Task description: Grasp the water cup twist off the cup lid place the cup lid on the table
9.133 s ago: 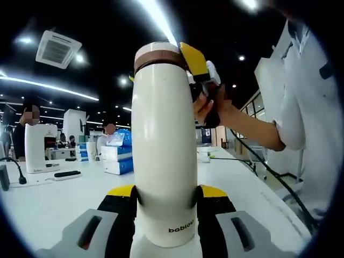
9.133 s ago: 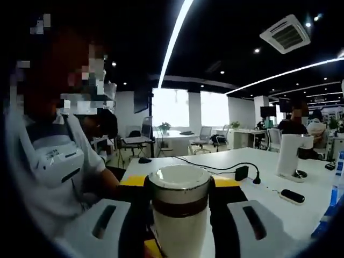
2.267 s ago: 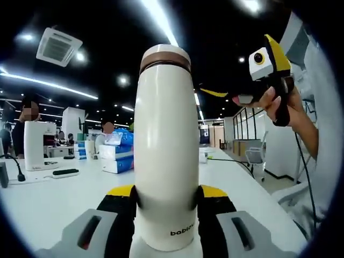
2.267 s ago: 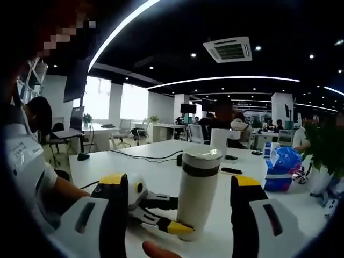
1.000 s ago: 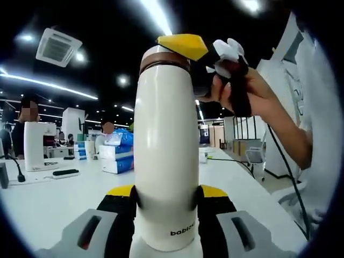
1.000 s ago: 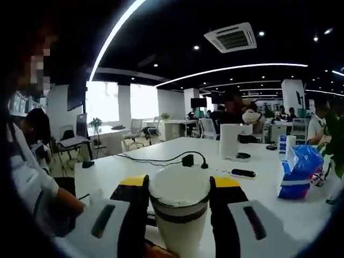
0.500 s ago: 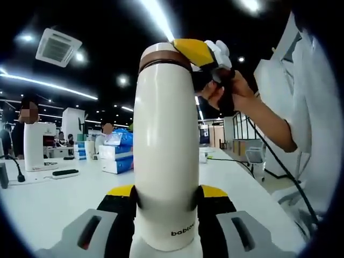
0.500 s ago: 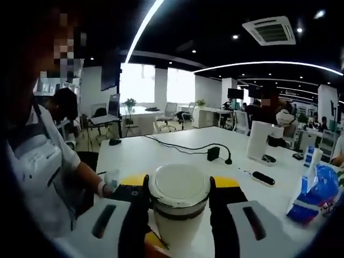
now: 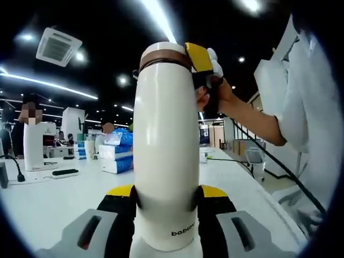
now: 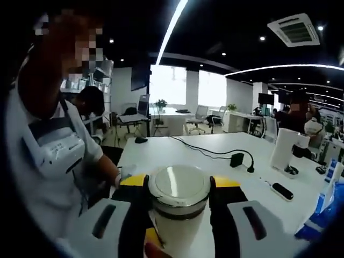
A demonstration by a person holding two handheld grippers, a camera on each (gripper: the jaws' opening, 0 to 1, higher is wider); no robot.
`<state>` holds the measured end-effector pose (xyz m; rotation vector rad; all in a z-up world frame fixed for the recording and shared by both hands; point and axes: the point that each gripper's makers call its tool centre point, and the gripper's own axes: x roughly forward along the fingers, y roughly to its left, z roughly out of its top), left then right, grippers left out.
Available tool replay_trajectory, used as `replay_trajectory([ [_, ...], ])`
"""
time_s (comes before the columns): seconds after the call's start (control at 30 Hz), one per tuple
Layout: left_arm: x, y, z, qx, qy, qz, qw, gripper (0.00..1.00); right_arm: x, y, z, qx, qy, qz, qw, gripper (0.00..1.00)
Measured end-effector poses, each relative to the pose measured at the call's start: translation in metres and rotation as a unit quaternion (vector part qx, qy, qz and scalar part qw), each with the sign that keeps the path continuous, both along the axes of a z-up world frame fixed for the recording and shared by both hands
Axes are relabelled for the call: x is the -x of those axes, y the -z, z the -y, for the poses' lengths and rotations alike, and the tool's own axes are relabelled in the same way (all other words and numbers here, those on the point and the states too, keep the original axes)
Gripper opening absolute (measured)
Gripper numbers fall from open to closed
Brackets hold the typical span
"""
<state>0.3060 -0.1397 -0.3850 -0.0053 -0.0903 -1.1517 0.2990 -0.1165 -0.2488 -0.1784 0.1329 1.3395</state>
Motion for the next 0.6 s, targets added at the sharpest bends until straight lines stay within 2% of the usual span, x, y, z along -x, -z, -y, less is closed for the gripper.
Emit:
replay_trajectory([
  [0.13,-0.0004,0.0,-0.0012,0.0,0.0,0.0,1.0,0.46,0.0038,-0.0004,-0.0042,-0.007,-0.034,0.005,0.9994,0.46],
  [0.37,-0.0005,-0.0002,-0.0009,0.0,0.0,-0.001,1.0,0.46,0.006,-0.0005,-0.0052,-0.028,-0.071,0.001,0.9971,0.46],
  [0.47,-0.0002,-0.0004,-0.0002,0.001,0.0,-0.003,1.0,0.46,0.0043,-0.0012,-0.0052,-0.041,-0.071,-0.012,0.9965,0.46],
  [0.6,0.0005,-0.0002,0.0,0.001,0.0,-0.002,1.0,0.46,0.0077,-0.001,-0.0067,-0.04,-0.069,-0.009,0.9968,0.47],
])
